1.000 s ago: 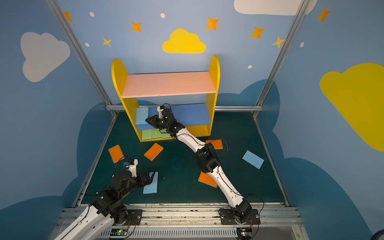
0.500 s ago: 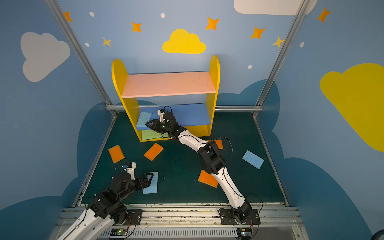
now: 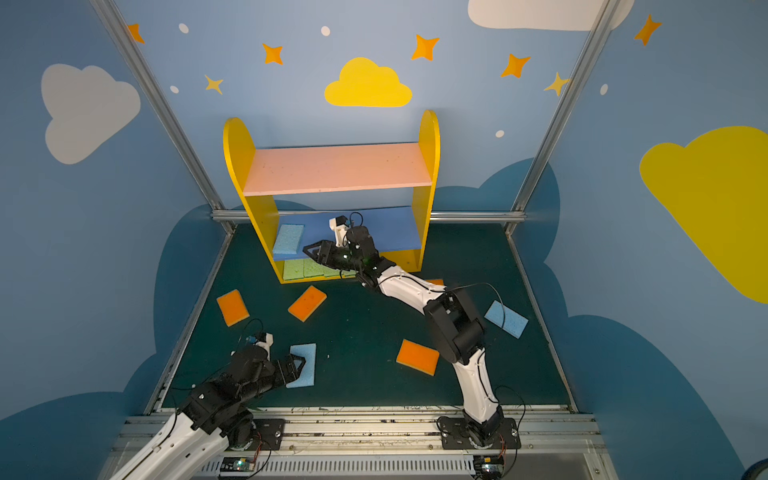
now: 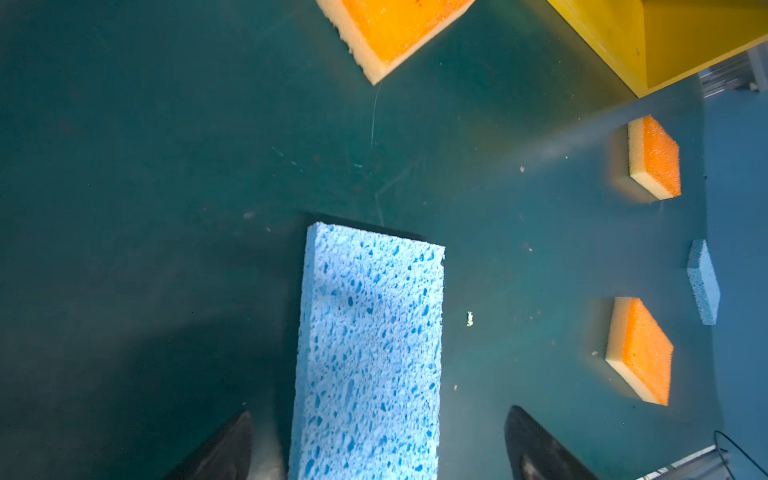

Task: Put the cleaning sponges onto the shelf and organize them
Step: 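Lower the blue sponge onto the blue middle board and release it with the right gripper, then withdraw the right gripper from the shelf while the left nudges a blue sponge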

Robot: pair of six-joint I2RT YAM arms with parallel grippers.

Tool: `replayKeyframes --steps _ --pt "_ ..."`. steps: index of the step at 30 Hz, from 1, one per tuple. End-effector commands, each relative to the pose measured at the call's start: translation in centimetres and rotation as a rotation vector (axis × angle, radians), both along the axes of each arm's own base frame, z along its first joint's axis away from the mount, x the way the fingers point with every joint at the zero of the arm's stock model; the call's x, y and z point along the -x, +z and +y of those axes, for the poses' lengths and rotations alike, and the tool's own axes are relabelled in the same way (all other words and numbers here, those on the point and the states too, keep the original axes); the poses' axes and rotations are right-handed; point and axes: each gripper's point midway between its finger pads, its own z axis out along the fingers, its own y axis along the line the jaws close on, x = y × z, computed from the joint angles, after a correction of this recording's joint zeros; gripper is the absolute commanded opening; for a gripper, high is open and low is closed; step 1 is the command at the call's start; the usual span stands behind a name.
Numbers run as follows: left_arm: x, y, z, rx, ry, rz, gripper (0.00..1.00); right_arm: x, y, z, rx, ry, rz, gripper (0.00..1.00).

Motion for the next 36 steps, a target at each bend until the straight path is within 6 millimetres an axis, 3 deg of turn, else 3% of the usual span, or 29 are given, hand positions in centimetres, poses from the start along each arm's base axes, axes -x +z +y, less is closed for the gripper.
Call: replayKeyframes --steps 1,5,11,16,20,24,25,36 --pt "0.7 -1.6 -1.0 0.065 -0.006 0.054 0.93 1.5 0.7 -2.5 0.006 -0.001 -0.059 0.48" --pt "0.7 -2.2 -1.8 0.089 -0.014 0.064 0.89 3.0 -0.1 -6.7 0.044 -0.031 -0.032 0.47" --pt "-0.4 -1.4 -3.2 0.107 -0.035 0.037 0.77 4.8 -1.1 -12.7 0.130 -0.104 0.054 0.47" --pt "-1.4 -1.1 -4.7 0.113 -0.055 0.029 0.44 5.9 -1.8 -16.1 0.157 -0.143 0.063 0.47" --pt "-2.6 0.1 -5.7 0.100 -0.070 0.004 0.24 6.9 -3.0 -18.1 0.170 -0.152 0.095 0.47" --pt "-3.8 1.6 -6.7 0.101 -0.078 -0.032 0.17 8.0 -4.0 -19.7 0.182 -0.139 0.115 0.47" --pt "-4.1 1.9 -6.9 0.100 -0.080 -0.038 0.05 8.3 -4.5 -20.2 0.191 -0.132 0.123 0.47" --pt "-8.2 4.4 -11.3 0.076 -0.182 -0.071 0.03 11.7 -7.5 -22.7 0.245 0.013 0.206 0.58"
